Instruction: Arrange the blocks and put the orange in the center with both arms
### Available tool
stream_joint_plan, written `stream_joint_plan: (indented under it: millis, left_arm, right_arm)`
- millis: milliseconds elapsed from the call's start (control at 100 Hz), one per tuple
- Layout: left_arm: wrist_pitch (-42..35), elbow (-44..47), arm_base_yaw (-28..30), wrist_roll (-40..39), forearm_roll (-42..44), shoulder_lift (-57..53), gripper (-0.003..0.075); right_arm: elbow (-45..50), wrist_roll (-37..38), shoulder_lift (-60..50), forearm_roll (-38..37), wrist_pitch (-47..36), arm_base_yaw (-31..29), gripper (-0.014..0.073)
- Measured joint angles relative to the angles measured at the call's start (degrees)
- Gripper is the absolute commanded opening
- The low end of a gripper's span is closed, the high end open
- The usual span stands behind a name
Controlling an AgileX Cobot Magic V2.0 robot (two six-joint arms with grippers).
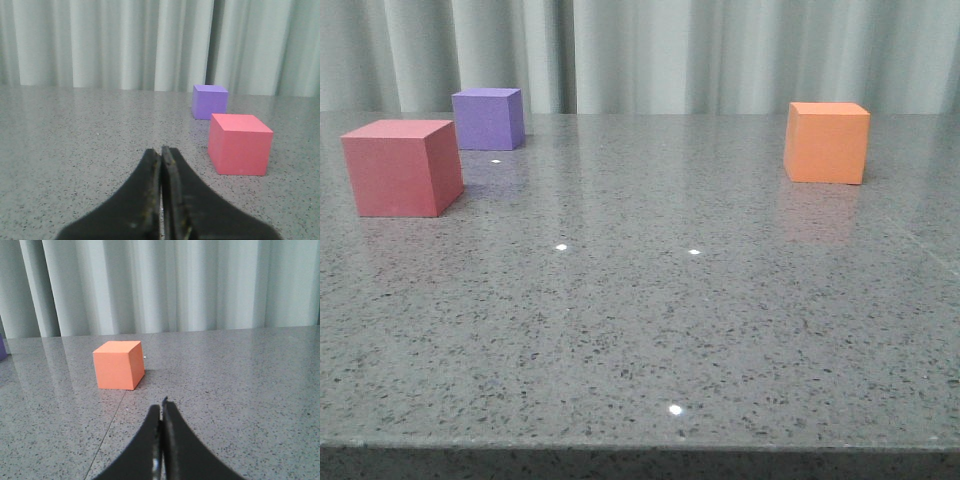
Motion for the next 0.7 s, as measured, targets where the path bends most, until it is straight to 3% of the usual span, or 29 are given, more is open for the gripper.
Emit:
stream_joint_plan:
  millis: [480, 700]
  left_arm:
    - [0.0, 0.0, 0.0, 0.0, 0.0, 0.0, -0.002]
    - [0.0, 0.0, 0.0, 0.0, 0.0, 0.0, -0.002]
  right_arm:
    - [-3.0, 0.0, 0.0, 0.2, 0.9, 0.0, -0.0069]
    - [-15.9, 0.0, 1.1, 0.6, 13.9, 0.0, -0.0069]
